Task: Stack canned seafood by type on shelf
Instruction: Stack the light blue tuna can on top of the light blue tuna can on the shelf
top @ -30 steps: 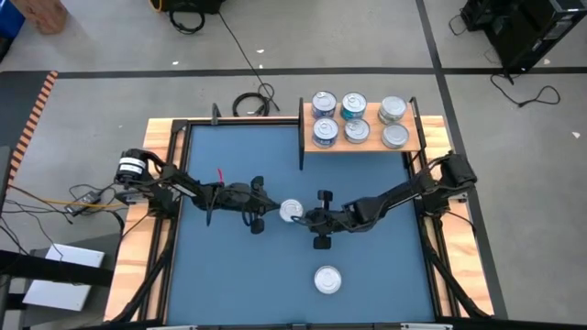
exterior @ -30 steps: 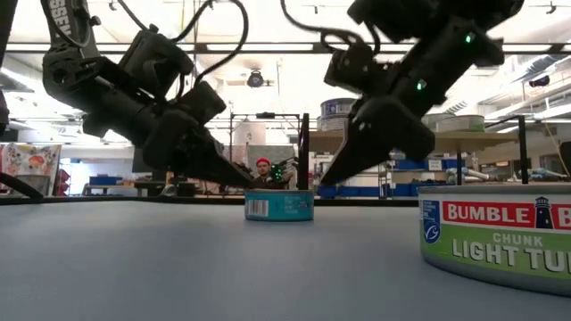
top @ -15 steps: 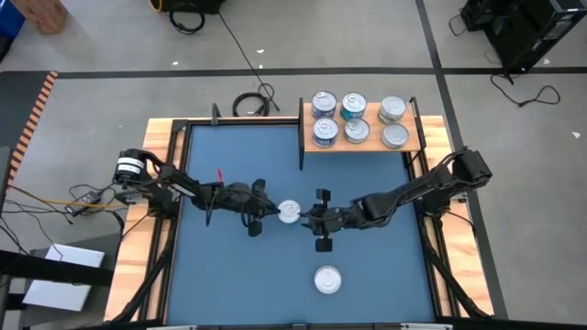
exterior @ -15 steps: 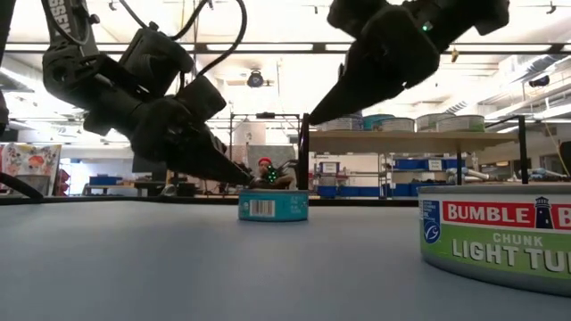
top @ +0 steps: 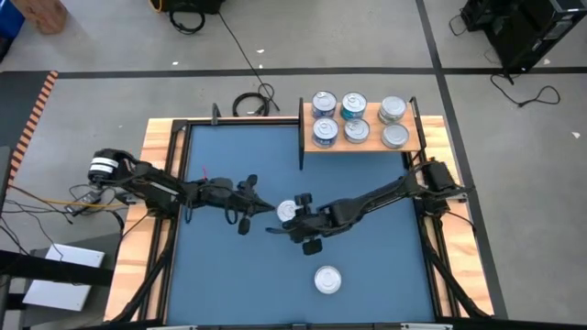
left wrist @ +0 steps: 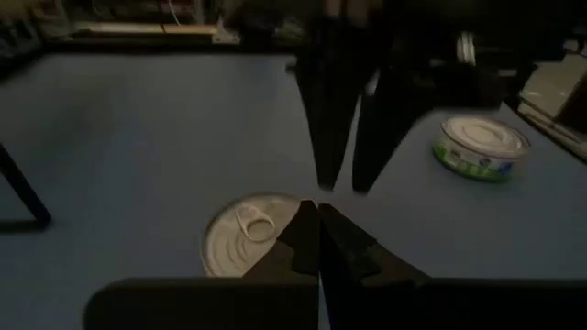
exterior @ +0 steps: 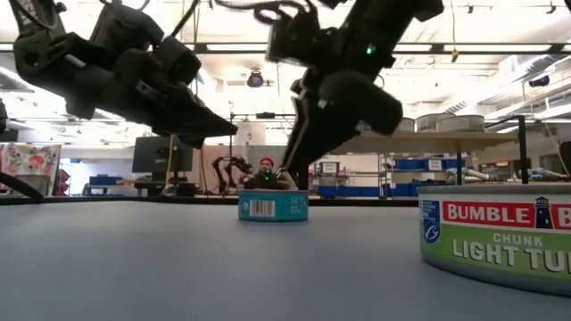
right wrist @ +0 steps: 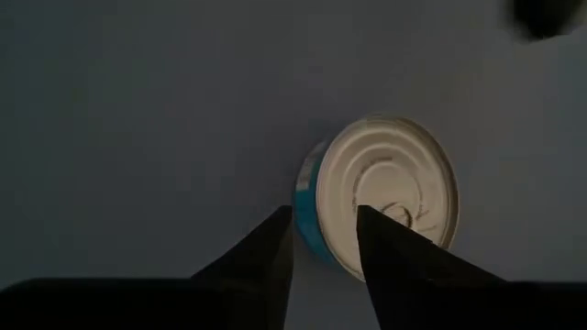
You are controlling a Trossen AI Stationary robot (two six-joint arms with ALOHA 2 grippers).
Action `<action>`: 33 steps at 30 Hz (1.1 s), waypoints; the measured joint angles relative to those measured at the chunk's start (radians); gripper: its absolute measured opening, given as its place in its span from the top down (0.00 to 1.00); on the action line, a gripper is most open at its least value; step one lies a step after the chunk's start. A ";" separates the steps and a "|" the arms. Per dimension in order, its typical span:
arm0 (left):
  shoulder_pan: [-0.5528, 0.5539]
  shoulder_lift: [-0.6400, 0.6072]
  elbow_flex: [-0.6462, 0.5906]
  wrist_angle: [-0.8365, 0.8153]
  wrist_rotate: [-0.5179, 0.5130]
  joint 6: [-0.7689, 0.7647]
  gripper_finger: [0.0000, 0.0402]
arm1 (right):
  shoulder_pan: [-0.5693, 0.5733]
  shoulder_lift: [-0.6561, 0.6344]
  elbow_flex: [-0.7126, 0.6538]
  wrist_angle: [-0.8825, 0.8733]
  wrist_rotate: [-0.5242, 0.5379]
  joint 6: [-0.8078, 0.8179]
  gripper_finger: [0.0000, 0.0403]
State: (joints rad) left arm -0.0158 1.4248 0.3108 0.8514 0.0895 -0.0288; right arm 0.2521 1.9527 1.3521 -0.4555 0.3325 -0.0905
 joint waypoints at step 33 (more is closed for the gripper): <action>0.000 -0.046 -0.048 0.037 -0.021 -0.002 1.00 | -0.052 -0.005 0.069 -0.093 -0.150 -0.118 0.99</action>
State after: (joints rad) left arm -0.0158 1.3792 0.2630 0.8879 0.0689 -0.0307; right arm 0.2005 1.9479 1.4212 -0.5481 0.1824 -0.2084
